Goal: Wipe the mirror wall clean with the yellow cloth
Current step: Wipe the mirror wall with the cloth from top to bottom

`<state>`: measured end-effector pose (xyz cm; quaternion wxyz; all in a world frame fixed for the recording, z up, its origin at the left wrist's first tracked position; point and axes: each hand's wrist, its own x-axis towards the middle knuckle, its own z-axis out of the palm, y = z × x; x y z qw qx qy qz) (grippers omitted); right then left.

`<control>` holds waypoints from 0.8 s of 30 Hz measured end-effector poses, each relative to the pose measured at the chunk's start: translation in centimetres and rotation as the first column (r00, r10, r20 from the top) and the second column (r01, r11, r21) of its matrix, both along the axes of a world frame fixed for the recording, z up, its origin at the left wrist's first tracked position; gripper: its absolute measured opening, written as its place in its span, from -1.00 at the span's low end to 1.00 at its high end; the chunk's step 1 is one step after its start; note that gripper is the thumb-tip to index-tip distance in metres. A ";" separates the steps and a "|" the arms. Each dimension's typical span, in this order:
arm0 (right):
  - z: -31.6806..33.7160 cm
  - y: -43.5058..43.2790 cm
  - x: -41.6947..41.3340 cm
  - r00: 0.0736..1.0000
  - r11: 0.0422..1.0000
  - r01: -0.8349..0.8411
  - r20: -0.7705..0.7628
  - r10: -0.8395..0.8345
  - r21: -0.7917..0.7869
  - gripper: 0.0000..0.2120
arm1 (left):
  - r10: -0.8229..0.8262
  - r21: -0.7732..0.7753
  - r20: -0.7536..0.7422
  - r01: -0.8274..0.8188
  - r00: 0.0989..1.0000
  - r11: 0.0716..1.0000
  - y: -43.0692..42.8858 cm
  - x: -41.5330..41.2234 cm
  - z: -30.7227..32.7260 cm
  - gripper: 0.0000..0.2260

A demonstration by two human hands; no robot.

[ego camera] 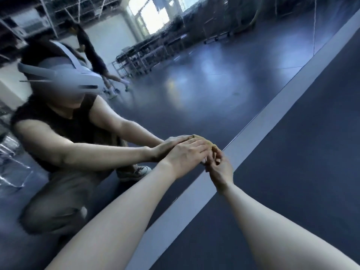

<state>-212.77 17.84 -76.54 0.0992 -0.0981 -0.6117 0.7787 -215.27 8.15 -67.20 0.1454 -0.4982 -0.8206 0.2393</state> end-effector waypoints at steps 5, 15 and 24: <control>-0.1 -3.4 2.1 0.999 0.999 0.019 0.032 -0.018 -0.035 -0.76 | -0.065 0.074 -0.011 0.066 0.998 0.995 -2.3 1.8 0.0 -0.83; 1.4 -7.9 5.6 0.995 1.000 0.025 0.096 -0.026 0.008 -0.82 | -0.051 0.172 0.004 0.050 0.999 0.984 -7.0 5.8 0.2 -0.78; 2.4 -10.9 8.7 0.992 0.996 -0.073 0.098 0.078 -0.053 -0.84 | -0.069 0.161 0.027 0.063 0.997 0.985 -11.0 8.6 1.4 -0.73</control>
